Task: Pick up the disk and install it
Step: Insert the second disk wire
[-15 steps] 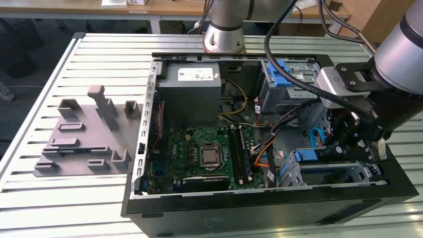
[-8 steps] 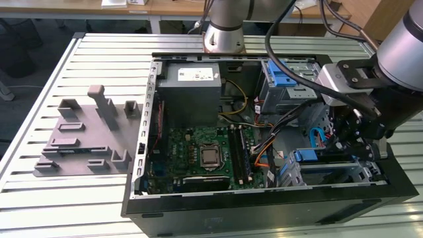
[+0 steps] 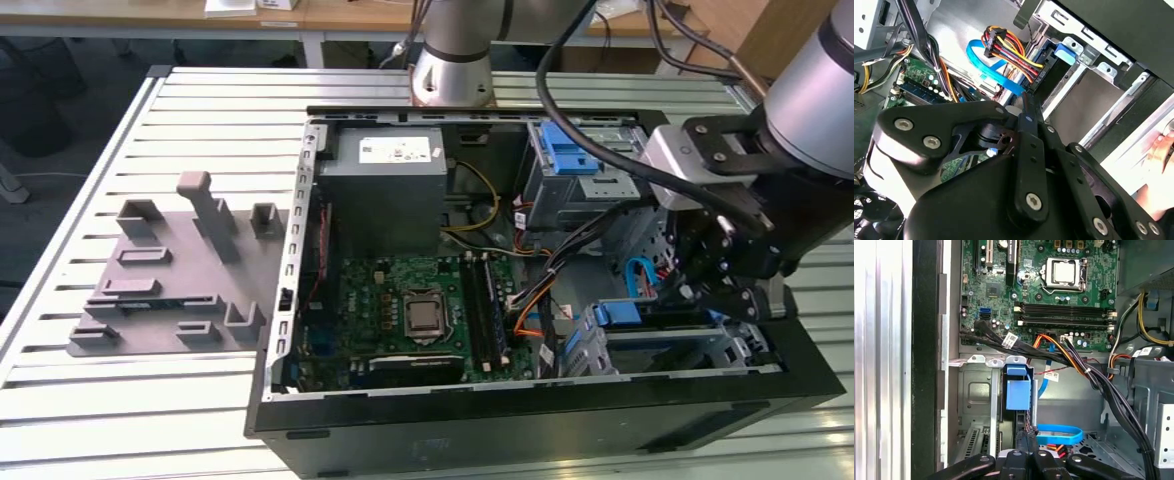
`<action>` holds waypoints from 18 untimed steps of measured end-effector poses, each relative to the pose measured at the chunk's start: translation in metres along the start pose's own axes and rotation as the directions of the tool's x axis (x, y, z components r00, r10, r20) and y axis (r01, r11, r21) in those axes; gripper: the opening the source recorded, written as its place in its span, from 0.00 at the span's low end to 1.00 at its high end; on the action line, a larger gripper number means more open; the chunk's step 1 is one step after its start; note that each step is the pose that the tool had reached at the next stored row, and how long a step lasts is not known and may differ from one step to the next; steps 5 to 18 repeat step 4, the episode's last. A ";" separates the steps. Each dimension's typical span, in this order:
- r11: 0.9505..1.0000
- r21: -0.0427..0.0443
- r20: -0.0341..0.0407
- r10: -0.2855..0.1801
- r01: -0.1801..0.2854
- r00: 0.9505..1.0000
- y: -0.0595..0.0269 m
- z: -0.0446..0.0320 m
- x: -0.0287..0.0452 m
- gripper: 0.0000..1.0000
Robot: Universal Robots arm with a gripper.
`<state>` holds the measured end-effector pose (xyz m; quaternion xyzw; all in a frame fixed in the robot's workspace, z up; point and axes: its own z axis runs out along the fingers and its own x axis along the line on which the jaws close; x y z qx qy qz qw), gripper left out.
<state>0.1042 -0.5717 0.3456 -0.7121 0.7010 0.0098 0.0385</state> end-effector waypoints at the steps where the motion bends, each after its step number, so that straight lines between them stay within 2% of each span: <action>1: 1.000 0.000 0.000 0.000 0.000 1.000 0.0000 -0.0005 0.0000 0.11; 18: 1.000 0.000 0.000 0.000 0.000 1.000 -0.0001 -0.0011 -0.0001 0.11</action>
